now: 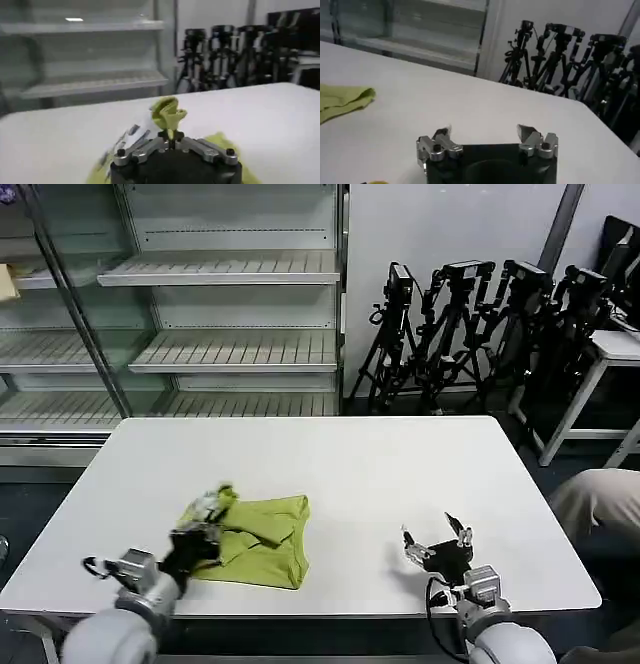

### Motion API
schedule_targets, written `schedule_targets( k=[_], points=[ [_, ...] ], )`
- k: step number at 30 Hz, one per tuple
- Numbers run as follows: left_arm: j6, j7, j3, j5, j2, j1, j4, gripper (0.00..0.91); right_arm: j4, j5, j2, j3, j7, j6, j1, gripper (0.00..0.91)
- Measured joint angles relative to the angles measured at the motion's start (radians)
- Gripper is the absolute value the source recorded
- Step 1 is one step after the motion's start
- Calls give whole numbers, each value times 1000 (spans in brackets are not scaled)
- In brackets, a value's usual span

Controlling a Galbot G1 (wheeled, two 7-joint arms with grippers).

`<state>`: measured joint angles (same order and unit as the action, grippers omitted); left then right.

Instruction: Fold and organize the clothes.

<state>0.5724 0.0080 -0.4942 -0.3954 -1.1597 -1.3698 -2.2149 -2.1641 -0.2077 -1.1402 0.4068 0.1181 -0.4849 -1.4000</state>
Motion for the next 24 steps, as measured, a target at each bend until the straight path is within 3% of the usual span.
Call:
schedule_targets(
  k=[14,15,16,24],
  points=[
    [3,-37,157,49,-81,72,58,20,1,12,-2,-2,1,2,-1,907],
    [3,-42,161,50,-83,79,63,534,1,12,-2,-3,1,2,0,907],
    [3,-44,166,51,-84,84,67,907,2,13,-2,-4,1,2,2,907],
    [2,-66,200,55,-96,118,102,907,11,15,-7,-11,-1,1,15,907]
  ],
)
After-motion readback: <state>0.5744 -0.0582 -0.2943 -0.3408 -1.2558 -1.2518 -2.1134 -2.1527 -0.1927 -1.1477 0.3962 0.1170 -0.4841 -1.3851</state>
